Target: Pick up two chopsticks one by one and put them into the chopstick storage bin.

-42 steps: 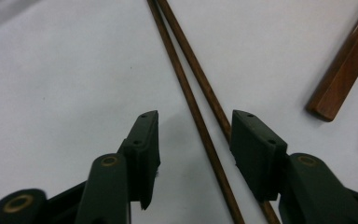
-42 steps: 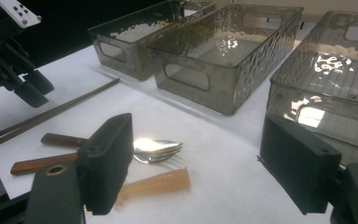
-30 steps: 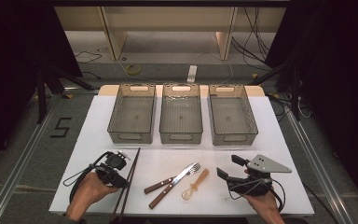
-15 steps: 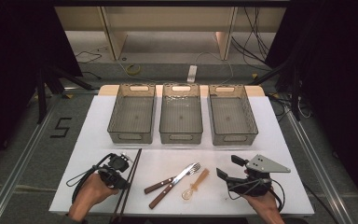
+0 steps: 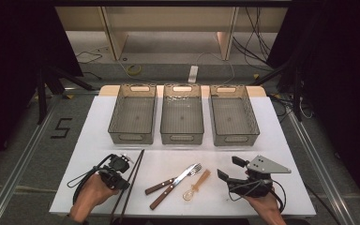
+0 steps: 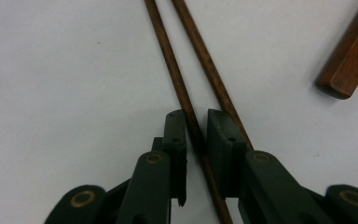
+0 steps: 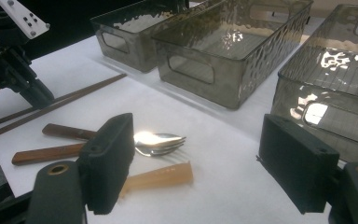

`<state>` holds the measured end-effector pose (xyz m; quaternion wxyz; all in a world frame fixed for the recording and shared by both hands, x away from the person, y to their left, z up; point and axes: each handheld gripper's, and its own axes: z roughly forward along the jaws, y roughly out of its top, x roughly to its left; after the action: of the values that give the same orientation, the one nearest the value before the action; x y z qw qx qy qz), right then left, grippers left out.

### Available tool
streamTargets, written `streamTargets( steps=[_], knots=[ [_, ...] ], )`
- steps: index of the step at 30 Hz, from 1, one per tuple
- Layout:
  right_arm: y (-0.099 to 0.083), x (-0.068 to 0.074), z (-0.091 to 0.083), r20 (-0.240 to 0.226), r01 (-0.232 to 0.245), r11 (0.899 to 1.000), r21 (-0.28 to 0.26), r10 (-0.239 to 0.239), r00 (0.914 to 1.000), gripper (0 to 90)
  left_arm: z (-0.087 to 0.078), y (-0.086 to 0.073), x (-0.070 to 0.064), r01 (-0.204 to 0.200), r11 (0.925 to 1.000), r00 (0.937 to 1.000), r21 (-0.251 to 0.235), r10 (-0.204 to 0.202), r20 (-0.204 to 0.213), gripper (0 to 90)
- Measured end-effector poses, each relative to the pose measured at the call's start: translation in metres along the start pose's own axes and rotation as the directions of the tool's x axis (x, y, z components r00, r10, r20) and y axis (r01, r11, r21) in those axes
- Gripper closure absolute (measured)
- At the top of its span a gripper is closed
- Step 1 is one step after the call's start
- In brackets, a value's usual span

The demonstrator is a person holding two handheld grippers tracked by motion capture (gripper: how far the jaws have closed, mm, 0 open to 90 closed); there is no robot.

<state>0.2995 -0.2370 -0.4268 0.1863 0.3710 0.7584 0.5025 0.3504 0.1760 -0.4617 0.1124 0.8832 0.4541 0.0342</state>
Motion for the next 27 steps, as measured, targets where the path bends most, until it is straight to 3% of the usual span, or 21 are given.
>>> streamTargets(
  steps=[17,27],
  knots=[
    [0.0000,0.0009,0.0007,-0.001,0.006,1.000,0.009,-0.006,1.0000,27.3,0.0003,-0.0005,0.0034,0.044,0.9990,0.9990,-0.011,-0.044,0.006,84.2],
    [0.0000,0.0016,0.0009,-0.002,0.015,1.000,0.014,-0.015,0.9999,27.5,-0.0020,-0.0018,0.0067,0.037,0.9992,0.9991,-0.017,-0.036,0.023,84.7]
  ],
)
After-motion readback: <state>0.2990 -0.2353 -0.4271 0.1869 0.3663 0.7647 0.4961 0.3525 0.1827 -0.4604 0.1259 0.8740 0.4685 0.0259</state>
